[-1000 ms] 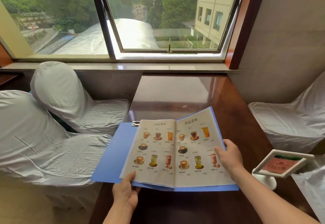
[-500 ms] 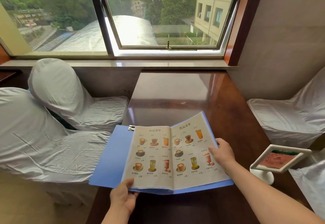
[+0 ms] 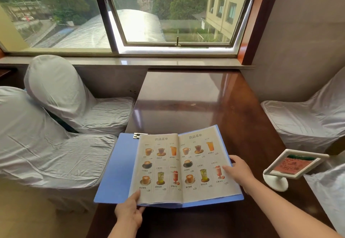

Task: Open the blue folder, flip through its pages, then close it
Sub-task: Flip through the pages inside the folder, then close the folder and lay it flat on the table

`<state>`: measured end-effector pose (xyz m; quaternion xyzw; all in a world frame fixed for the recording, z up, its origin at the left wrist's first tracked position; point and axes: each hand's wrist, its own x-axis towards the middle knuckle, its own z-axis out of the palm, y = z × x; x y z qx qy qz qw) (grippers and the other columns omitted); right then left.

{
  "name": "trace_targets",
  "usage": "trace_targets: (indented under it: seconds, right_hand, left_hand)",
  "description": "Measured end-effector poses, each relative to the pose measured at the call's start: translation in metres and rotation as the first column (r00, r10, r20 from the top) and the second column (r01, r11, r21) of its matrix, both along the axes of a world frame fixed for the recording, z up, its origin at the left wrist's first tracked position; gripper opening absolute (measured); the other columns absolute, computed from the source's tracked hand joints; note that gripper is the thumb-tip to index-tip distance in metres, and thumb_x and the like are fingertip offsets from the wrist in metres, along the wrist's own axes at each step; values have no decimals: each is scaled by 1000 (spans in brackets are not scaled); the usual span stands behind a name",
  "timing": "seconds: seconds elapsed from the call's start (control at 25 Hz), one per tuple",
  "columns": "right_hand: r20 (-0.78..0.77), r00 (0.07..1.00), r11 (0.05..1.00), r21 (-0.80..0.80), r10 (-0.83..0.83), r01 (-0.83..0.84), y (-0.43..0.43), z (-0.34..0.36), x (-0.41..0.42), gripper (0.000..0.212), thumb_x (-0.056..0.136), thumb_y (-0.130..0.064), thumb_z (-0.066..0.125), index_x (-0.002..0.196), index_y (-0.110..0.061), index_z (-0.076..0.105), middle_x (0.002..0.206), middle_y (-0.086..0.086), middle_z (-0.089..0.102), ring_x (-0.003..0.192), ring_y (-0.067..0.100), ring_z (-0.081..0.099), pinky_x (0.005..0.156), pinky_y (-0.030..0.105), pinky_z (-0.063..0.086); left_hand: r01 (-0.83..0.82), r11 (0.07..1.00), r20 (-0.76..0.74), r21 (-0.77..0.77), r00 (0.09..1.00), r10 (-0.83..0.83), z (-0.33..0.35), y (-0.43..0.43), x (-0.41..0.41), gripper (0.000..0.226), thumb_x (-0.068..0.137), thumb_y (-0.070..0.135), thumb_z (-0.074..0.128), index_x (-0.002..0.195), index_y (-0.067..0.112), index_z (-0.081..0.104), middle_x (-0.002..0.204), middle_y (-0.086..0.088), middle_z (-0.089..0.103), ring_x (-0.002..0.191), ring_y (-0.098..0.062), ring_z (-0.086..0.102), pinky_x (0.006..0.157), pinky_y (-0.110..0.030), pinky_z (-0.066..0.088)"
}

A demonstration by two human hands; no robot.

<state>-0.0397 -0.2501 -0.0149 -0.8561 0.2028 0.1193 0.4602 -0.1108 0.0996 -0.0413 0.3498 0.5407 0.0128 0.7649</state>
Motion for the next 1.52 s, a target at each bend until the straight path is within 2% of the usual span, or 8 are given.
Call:
trace_targets:
  seconds: [0.36, 0.56, 0.72, 0.84, 1.04, 1.16, 1.36, 1.52]
  right_hand:
    - [-16, 996, 996, -36, -83, 82, 6, -31, -31, 35, 92, -9, 61, 126, -14, 62, 101, -3, 71, 91, 14, 67, 76, 35, 59]
    - [-33, 988, 988, 7, -152, 153, 7, -36, -39, 47, 95, -14, 58, 142, -11, 51, 138, 8, 61, 126, 26, 57, 100, 42, 50]
    - [-31, 976, 968, 120, -218, 220, 13, -39, -43, 31, 98, -19, 56, 126, -7, 63, 108, 3, 73, 97, 19, 68, 93, 52, 56]
    - [-33, 949, 923, 224, -313, 312, 14, -39, -43, 27, 101, -18, 51, 105, 7, 63, 82, 11, 71, 70, 13, 65, 92, 59, 55]
    - [-140, 895, 777, 453, -423, 438, 7, -35, -44, 43, 103, -32, 47, 128, 2, 58, 110, 11, 69, 102, 25, 65, 93, 44, 54]
    - [-203, 876, 692, 545, -438, 472, 4, -33, -46, 50, 103, -38, 44, 133, 0, 55, 123, 16, 65, 108, 29, 62, 95, 45, 51]
    - [-277, 868, 615, 619, -411, 489, 6, -33, -49, 55, 101, -46, 43, 129, 0, 56, 119, 17, 67, 109, 31, 64, 100, 48, 49]
    - [-302, 867, 589, 641, -397, 493, 4, -36, -51, 54, 101, -47, 43, 124, -2, 59, 116, 17, 69, 107, 30, 65, 100, 48, 49]
  left_hand:
    - [39, 999, 78, -30, 996, -36, -6, 10, -1, 34, 86, -2, 63, 119, 0, 53, 122, -24, 63, 102, -39, 63, 85, -58, 52]
    - [30, 999, 249, 45, 968, -41, 6, 11, -4, 40, 88, 12, 62, 127, 9, 55, 123, -19, 65, 106, -37, 63, 88, -57, 51]
    - [67, 963, 357, 260, 920, -161, 21, 0, -8, 21, 94, 22, 59, 112, 32, 64, 111, 0, 72, 99, -23, 69, 82, -56, 55]
    - [119, 868, 328, 482, 894, -305, 25, -12, -7, 20, 90, 16, 66, 106, 28, 65, 108, 1, 73, 98, -21, 70, 83, -50, 57]
    - [262, 479, 83, 838, 806, -587, 29, -37, -11, 23, 80, 7, 71, 87, 27, 63, 88, 8, 69, 87, -22, 70, 66, -32, 55]
    - [211, 89, -54, 973, 593, -804, 35, -57, -16, 41, 84, 12, 69, 121, 26, 59, 109, 14, 65, 95, -6, 65, 62, -21, 54]
    - [156, -405, -432, 901, 401, -808, 32, -83, -10, 66, 81, 7, 65, 142, 26, 45, 127, 5, 63, 104, -20, 65, 67, -41, 59]
    - [142, -617, -623, 774, 340, -704, 30, -97, -6, 72, 79, 12, 60, 144, 33, 38, 132, 7, 57, 108, -20, 60, 63, -35, 52]
